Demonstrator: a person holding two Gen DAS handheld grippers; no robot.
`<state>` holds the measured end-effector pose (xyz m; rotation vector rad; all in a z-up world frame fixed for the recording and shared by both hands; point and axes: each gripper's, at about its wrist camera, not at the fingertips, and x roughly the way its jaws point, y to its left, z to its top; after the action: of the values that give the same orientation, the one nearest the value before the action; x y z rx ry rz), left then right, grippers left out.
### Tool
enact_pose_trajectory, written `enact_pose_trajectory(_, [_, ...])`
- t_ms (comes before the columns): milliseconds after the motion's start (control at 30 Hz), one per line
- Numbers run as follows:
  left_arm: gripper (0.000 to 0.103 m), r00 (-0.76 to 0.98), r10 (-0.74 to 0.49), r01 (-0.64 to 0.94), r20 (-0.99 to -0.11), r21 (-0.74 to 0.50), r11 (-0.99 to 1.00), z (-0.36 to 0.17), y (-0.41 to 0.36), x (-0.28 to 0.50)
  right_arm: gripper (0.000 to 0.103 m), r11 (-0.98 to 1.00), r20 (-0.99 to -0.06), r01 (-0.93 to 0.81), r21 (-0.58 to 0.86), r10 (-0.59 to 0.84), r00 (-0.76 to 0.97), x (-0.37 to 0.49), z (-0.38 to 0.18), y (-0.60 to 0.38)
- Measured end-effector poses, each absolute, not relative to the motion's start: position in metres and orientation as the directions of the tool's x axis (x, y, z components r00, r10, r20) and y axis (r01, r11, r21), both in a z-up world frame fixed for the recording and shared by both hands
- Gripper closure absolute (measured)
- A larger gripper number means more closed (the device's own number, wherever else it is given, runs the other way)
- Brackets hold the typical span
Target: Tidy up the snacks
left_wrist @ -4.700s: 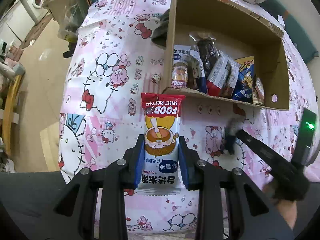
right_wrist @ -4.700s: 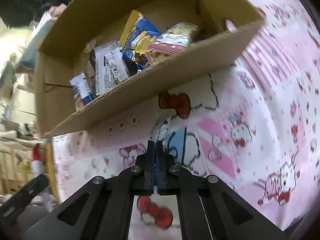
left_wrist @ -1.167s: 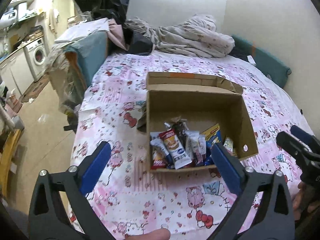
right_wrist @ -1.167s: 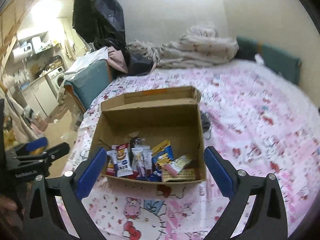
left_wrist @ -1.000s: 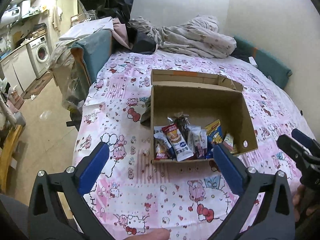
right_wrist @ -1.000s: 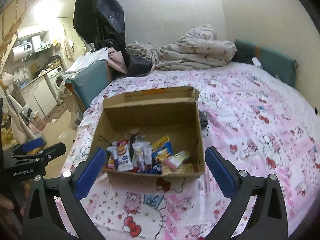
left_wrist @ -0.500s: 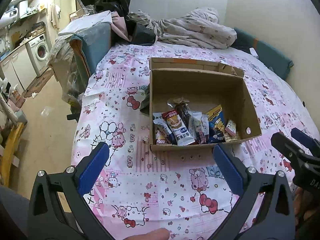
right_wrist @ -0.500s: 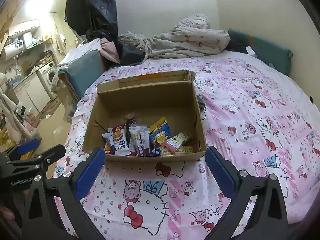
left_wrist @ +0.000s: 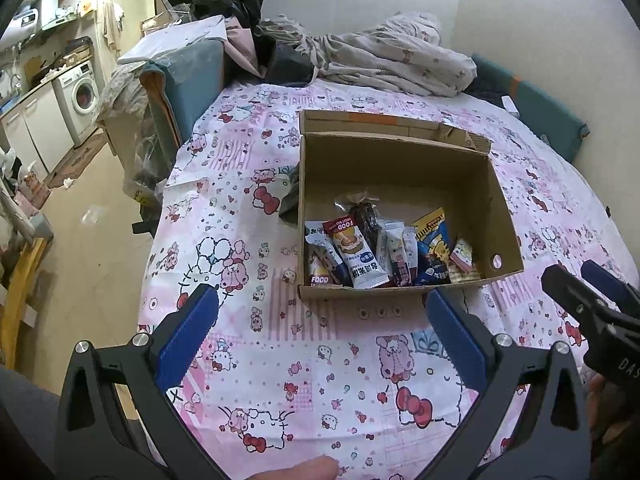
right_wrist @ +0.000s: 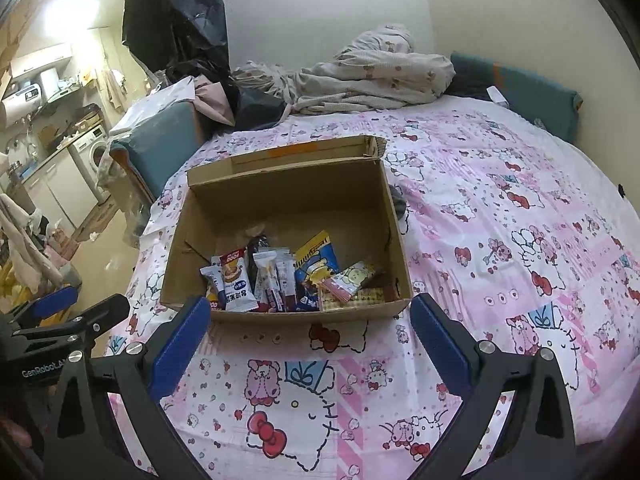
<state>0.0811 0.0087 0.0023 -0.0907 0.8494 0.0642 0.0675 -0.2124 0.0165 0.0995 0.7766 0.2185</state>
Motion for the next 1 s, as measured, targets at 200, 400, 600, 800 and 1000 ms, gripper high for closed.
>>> enact_pose_trajectory(200, [0.0, 0.656, 0.018, -0.095, -0.754, -0.059, 0.994, 0.0023, 0.0092, 0.0815, 0.001, 0.976, -0.677, -0.144, 0.162, 0.216, 0.703, 0.067, 0.0186, -0.2137])
enact_pose_trajectory(400, [0.0, 0.658, 0.019, -0.096, -0.753, -0.059, 0.994, 0.0026, 0.0068, 0.0816, 0.001, 0.978, -0.678, -0.14, 0.154, 0.208, 0.705, 0.0666, 0.0179, -0.214])
enact_pose_trajectory(600, [0.0, 0.65, 0.017, -0.1, -0.76, -0.064, 0.993, 0.0026, 0.0061, 0.0822, 0.001, 0.98, -0.677, -0.139, 0.142, 0.199, 0.708, 0.0671, 0.0173, -0.214])
enact_pose_trajectory(800, [0.0, 0.65, 0.016, -0.101, -0.76, -0.066, 0.993, 0.0027, 0.0065, 0.0825, 0.001, 0.98, -0.677, -0.142, 0.137, 0.197, 0.709, 0.0667, 0.0167, -0.2131])
enact_pose_trajectory(1000, [0.0, 0.65, 0.016, -0.102, -0.76, -0.066, 0.993, 0.0029, 0.007, 0.0826, 0.001, 0.981, -0.677, -0.142, 0.136, 0.196, 0.709, 0.0668, 0.0164, -0.2134])
